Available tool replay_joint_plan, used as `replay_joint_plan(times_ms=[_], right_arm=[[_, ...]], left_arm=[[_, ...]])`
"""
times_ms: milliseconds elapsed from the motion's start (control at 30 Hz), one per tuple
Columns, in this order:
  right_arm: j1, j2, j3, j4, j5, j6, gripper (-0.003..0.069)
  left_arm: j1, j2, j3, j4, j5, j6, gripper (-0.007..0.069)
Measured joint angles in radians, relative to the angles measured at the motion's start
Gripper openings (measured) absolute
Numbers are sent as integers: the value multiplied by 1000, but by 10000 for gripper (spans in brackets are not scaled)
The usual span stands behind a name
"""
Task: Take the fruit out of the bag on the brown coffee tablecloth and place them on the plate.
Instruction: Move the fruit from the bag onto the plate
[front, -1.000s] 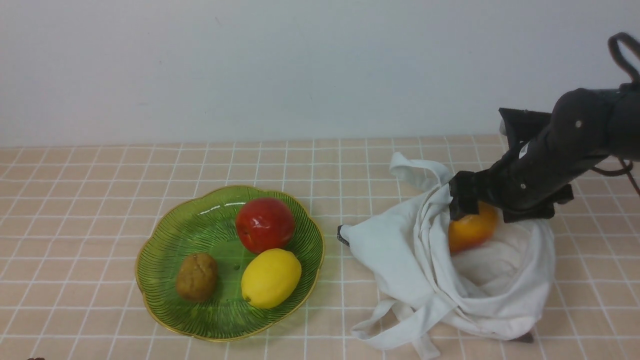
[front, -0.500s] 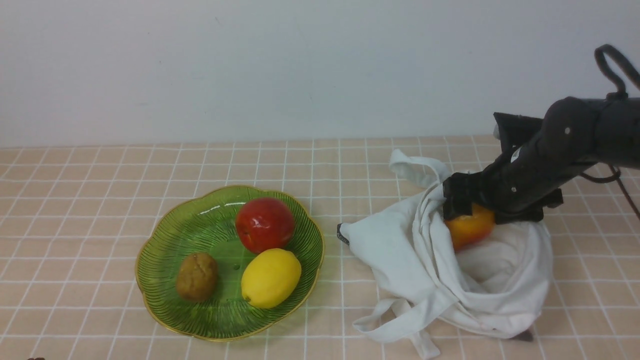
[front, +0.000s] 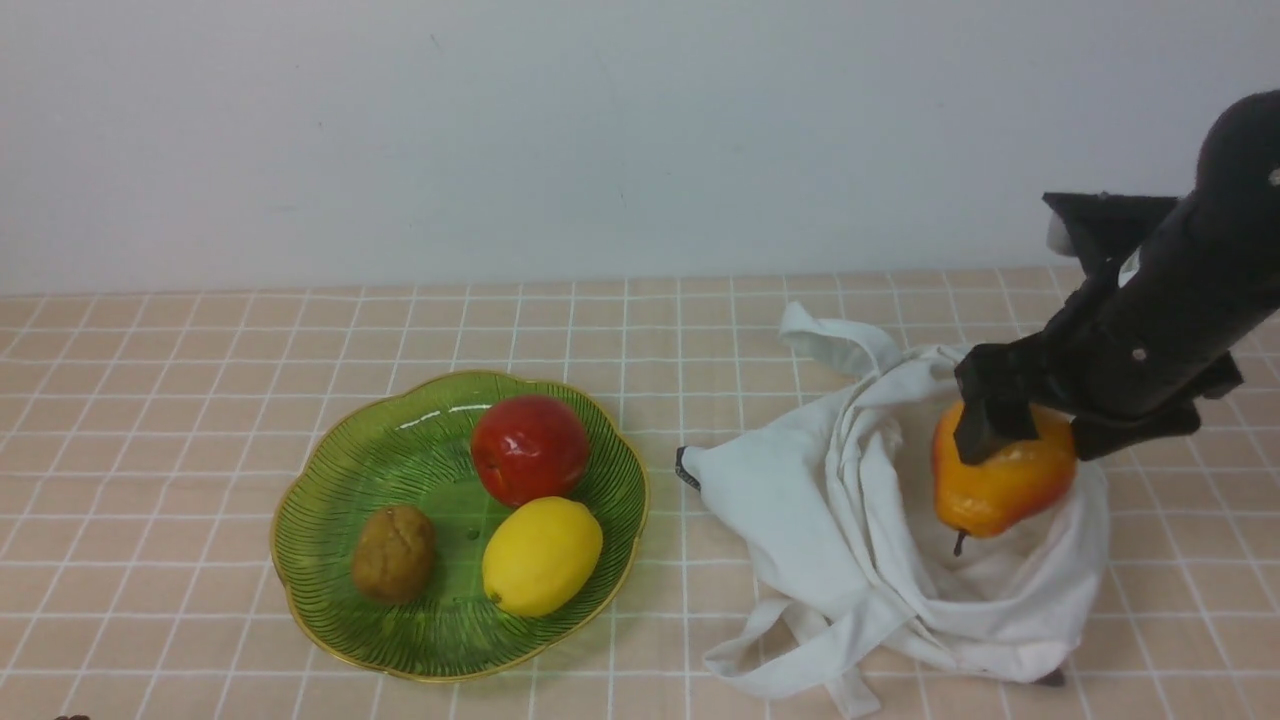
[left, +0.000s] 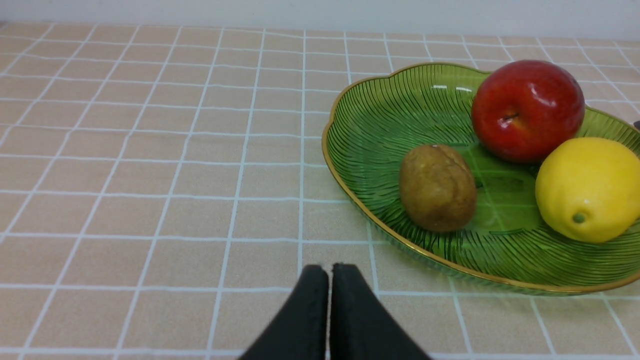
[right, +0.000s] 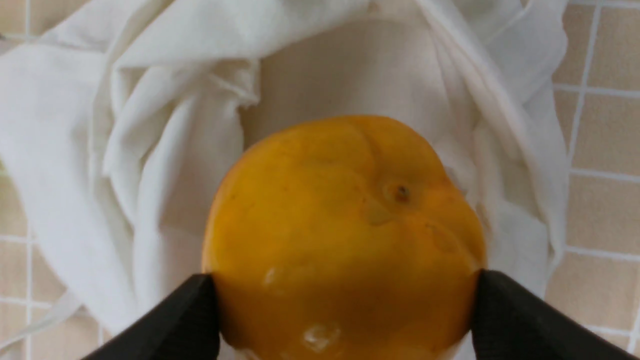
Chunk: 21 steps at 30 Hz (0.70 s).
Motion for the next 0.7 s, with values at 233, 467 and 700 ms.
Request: replay_joint_plan(times_ms=[233, 467, 700], right_arm=[[27, -181, 0, 150, -10, -71, 594], [281, -155, -58, 413, -164, -245, 594], [481, 107, -214, 412, -262, -273, 594]], left_arm=[[0, 0, 0, 0, 0, 0, -8], [0, 0, 0, 0, 0, 0, -8], [0, 0, 0, 0, 0, 0, -8]])
